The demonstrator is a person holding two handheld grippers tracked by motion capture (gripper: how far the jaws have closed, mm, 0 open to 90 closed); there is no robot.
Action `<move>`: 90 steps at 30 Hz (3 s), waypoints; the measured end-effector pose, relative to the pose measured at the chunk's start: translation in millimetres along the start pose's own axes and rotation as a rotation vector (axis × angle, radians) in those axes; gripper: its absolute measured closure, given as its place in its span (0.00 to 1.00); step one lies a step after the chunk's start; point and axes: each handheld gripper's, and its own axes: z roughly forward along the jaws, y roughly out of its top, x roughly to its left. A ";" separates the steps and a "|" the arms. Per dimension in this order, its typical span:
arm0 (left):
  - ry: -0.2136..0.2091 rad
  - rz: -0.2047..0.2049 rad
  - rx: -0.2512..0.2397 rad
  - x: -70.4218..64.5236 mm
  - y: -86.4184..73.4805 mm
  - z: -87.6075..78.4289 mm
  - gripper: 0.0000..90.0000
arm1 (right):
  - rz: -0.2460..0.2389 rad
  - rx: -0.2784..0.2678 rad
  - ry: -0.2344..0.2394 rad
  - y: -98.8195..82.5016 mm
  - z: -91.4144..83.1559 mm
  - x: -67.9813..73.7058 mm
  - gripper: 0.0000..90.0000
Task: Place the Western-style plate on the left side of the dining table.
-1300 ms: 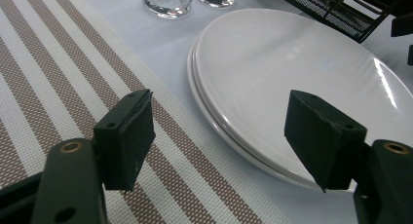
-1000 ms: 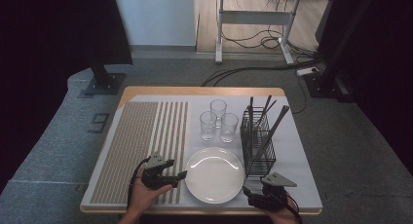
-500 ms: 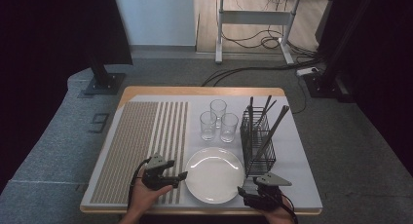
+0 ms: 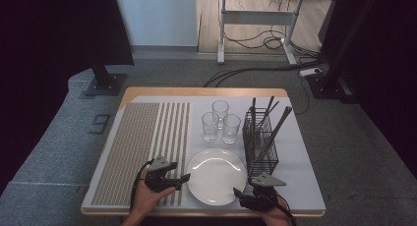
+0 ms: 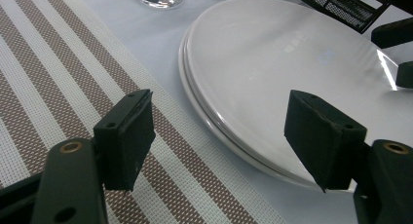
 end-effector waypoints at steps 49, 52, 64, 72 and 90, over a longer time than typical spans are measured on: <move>-0.047 -0.018 0.021 0.7 -0.4 12.3 0.39 | -0.065 -0.006 -0.031 7.3 13.1 9.0 0.35; -0.054 -0.014 0.027 -1.1 -0.9 14.1 0.41 | -0.068 -0.008 -0.038 7.0 13.5 10.0 0.35; -0.049 0.001 0.042 -5.5 -1.6 18.5 0.42 | -0.081 -0.009 -0.046 6.5 13.3 10.2 0.37; -0.042 -0.008 0.058 -5.8 -1.8 20.3 0.41 | -0.088 -0.012 -0.055 6.0 13.4 10.8 0.39; -0.056 -0.049 0.066 -0.3 -3.0 23.0 0.42 | -0.118 -0.015 -0.059 5.3 14.7 12.9 0.42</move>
